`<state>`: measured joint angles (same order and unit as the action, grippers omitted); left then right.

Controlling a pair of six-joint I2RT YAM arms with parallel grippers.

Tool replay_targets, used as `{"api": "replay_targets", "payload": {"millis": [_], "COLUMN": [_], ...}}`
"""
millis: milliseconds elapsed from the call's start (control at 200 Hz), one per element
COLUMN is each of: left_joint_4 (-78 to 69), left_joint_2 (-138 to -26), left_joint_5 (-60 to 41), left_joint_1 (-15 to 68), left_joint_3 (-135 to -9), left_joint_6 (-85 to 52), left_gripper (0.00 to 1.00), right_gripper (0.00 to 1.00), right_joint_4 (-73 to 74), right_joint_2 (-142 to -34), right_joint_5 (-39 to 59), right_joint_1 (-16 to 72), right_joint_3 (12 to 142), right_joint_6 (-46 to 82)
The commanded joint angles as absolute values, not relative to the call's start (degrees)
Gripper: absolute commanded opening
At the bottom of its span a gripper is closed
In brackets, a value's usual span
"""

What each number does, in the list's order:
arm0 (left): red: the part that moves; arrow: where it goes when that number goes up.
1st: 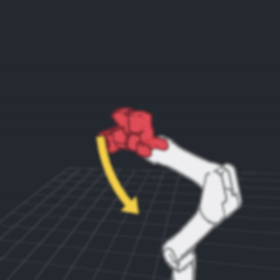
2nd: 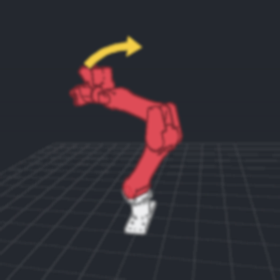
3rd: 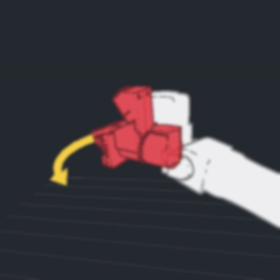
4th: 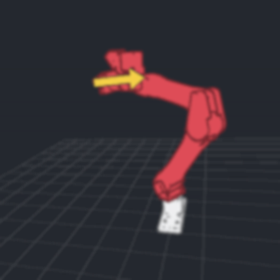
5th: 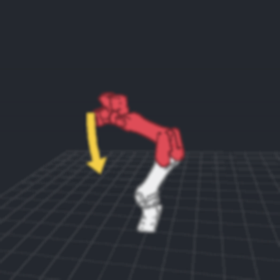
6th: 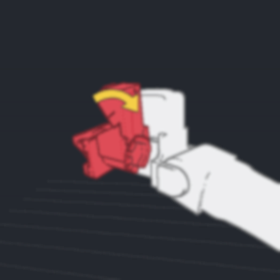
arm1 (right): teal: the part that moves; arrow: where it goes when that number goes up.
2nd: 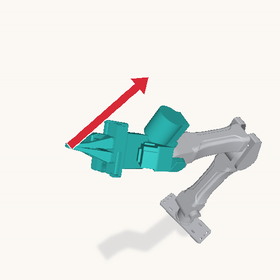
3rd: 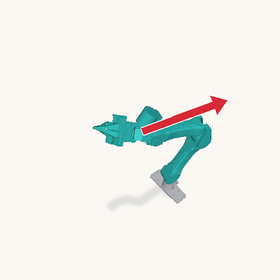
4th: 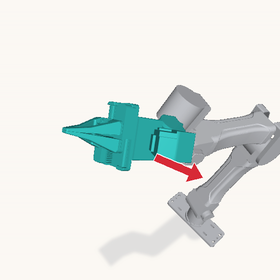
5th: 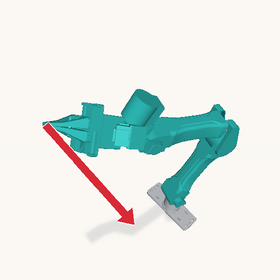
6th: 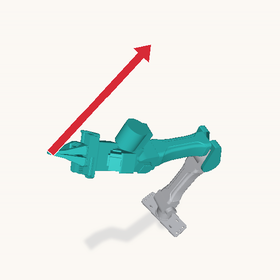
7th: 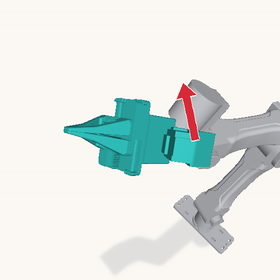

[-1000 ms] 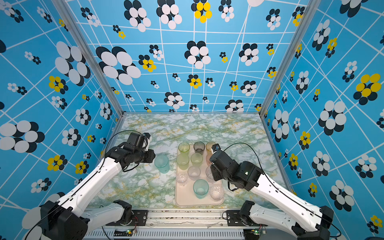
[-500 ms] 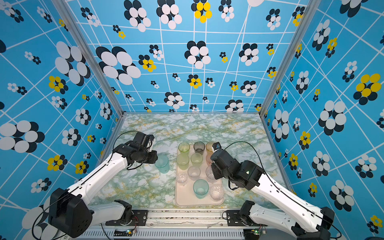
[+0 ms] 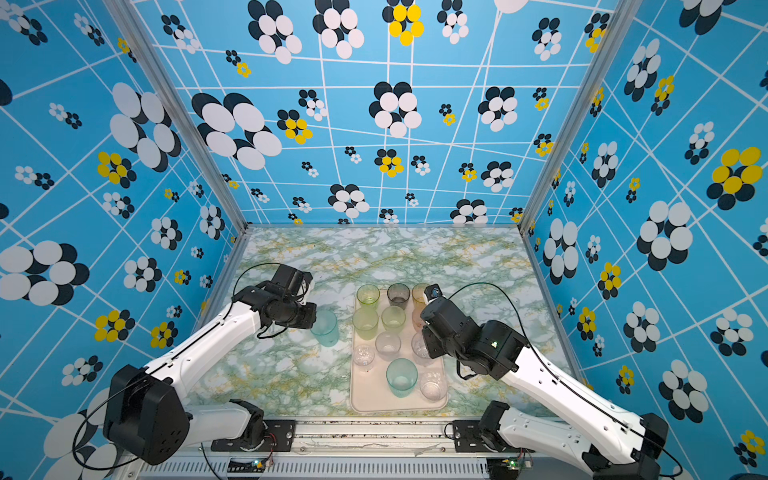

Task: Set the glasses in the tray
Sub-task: 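Lower the left gripper onto the other teal glass while the right gripper lifts away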

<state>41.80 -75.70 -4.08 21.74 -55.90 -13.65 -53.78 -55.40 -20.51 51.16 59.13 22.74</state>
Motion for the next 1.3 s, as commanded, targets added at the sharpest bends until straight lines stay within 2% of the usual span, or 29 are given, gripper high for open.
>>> {"api": "replay_targets", "payload": {"millis": [0, 205, 345, 460, 910, 1295], "left_joint_4": [42.2, 42.8, 43.3, 44.0, 51.6, 63.8], "left_joint_2": [-76.6, -77.5, -77.9, -78.0, -77.3, -72.0], "left_joint_5": [-3.3, -2.0, -0.7, 0.5, 6.3, 7.5], "left_joint_1": [22.2, 22.9, 23.5, 24.1, 27.5, 33.2], "left_joint_3": [-56.1, -56.9, -57.6, -58.2, -64.3, -71.8], "left_joint_6": [-12.5, -12.2, -11.9, -11.5, -8.8, -7.9], "left_gripper": [0.23, 0.2, 0.11, 0.09, 0.06, 0.06], "right_gripper": [0.41, 0.41, 0.41, 0.41, 0.41, 0.41], "right_joint_4": [-54.4, -54.2, -54.0, -53.7, -53.6, -52.8], "right_joint_2": [-55.6, -55.5, -55.6, -55.7, -55.5, -55.1], "right_joint_5": [-20.9, -20.7, -20.4, -20.1, -21.3, -21.0], "right_joint_1": [50.7, 50.7, 50.6, 50.6, 50.2, 43.7], "right_joint_3": [59.6, 59.2, 58.8, 58.5, 58.3, 58.3], "right_joint_6": [22.1, 22.2, 22.2, 22.3, 22.6, 22.8]}}
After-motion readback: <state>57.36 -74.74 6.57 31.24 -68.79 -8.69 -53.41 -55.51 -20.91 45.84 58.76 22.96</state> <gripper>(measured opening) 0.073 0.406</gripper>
